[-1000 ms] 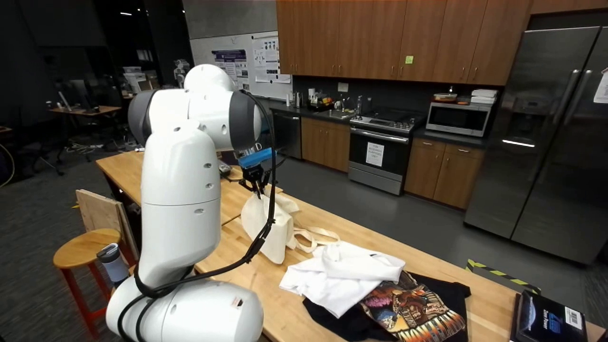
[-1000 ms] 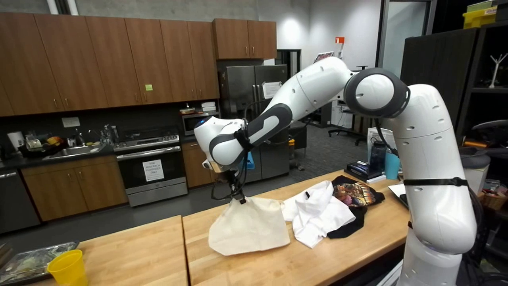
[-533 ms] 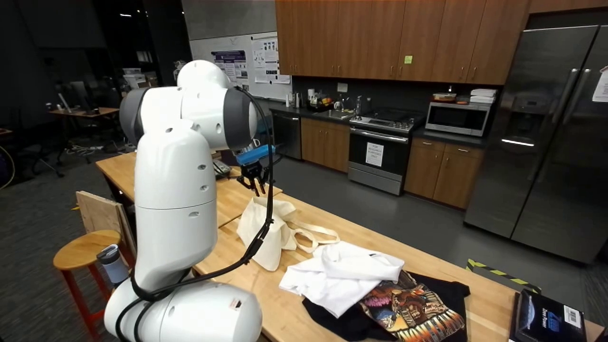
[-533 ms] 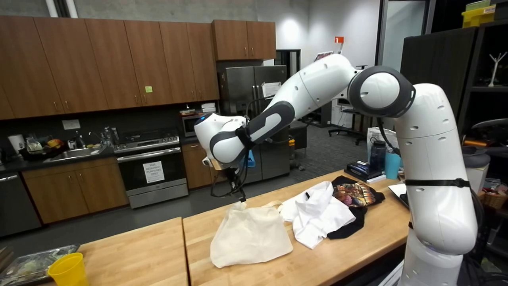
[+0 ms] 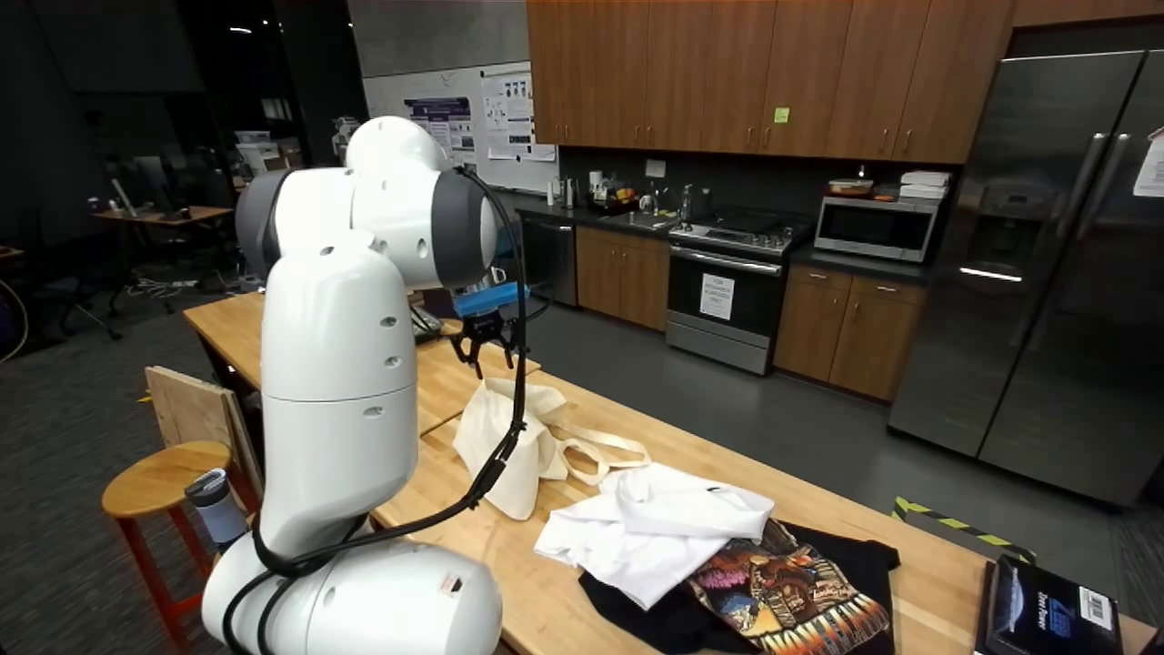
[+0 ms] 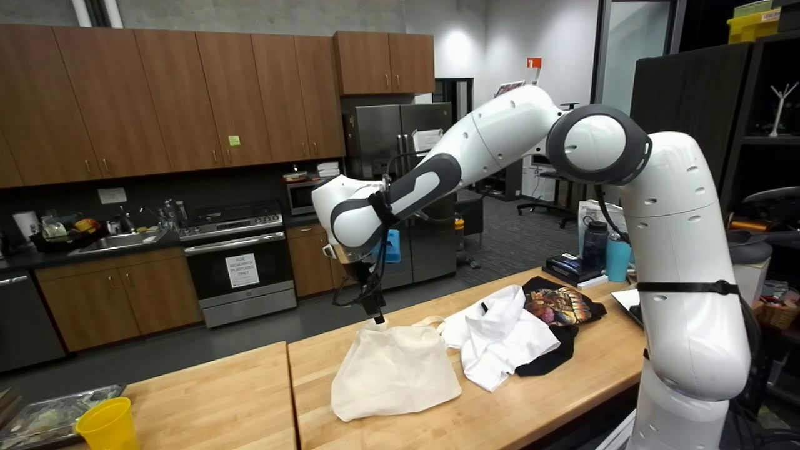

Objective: Move the cream tote bag to the left

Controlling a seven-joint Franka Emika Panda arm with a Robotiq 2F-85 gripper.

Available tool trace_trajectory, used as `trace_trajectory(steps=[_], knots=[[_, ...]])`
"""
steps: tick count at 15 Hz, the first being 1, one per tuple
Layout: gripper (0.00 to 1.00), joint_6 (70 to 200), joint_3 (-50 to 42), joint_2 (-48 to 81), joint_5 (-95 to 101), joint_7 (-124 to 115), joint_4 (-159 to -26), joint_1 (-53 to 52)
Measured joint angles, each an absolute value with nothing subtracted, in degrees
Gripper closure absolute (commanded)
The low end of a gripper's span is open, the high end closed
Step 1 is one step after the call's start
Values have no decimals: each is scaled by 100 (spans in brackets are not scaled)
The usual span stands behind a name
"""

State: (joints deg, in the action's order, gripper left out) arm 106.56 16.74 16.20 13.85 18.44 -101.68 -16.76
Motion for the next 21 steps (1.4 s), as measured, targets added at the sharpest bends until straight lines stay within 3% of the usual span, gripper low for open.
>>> trace_trajectory(steps=[8,13,17,21], knots=[[0,11967,1694,2584,-229,1120,-9281,-1703],[0,11950,1450,3272,25,-68,-8869,-2058],[0,11217,1125,3152,1196,-1044,-8321,-2662],[0,9608,1120,2980,1613,-1309,-7528,-3185]])
